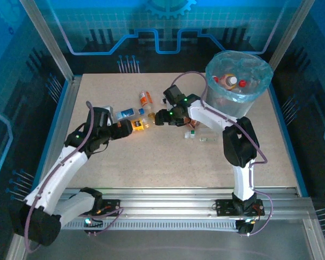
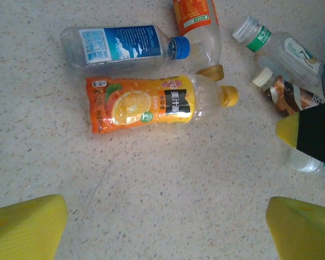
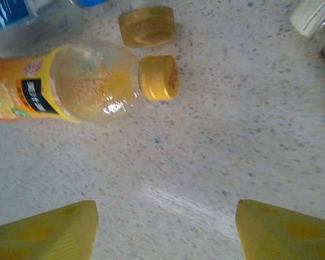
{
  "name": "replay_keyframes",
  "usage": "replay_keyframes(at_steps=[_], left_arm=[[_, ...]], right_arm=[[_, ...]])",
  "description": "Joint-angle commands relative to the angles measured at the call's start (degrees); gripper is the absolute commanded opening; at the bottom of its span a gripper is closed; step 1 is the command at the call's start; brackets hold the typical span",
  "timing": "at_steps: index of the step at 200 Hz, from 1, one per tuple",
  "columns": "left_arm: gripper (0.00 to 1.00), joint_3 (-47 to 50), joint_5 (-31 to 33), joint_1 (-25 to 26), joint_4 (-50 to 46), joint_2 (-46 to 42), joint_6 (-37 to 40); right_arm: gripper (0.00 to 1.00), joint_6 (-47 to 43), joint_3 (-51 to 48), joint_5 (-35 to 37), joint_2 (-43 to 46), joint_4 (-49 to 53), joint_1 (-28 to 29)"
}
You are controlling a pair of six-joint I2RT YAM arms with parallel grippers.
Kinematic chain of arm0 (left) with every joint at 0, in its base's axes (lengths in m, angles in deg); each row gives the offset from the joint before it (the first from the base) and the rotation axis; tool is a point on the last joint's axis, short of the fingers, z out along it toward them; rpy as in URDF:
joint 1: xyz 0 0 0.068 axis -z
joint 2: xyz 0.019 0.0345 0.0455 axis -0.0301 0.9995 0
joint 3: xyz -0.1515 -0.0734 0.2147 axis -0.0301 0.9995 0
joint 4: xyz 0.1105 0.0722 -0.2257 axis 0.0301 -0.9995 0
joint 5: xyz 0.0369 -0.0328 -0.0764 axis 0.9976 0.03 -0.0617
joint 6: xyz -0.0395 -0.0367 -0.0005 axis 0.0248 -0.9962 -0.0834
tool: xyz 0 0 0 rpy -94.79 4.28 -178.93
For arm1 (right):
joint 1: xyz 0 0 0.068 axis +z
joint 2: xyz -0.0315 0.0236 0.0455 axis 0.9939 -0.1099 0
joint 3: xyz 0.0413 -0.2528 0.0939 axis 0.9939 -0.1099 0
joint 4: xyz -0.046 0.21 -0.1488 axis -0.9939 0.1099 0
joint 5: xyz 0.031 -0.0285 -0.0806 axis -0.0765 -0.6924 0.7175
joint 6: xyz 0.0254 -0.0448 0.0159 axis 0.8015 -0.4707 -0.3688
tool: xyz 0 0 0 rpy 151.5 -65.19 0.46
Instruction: Put the plastic bottles in the bin
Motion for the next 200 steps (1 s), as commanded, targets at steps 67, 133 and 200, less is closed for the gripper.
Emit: replay_keyframes(at_steps=[67, 133, 200], left_arm=[[0.83, -6.86, -10.12, -3.77, 12.04, 18.62, -0.21], [0.83, -10.23, -10.73, -3.77, 12.37, 27.92, 0.3], [0.84, -6.72, -10.34, -3.77, 14.81, 31.04, -1.2]], right_arm=[[0.65, 27.09, -10.26, -6.63, -2.75, -28.04, -3.12], [0.63, 31.58, -10.43, -10.28, -7.4, -34.54, -3.56], [0.59, 33.15, -11.07, -11.46, -9.55, -36.21, -3.52]])
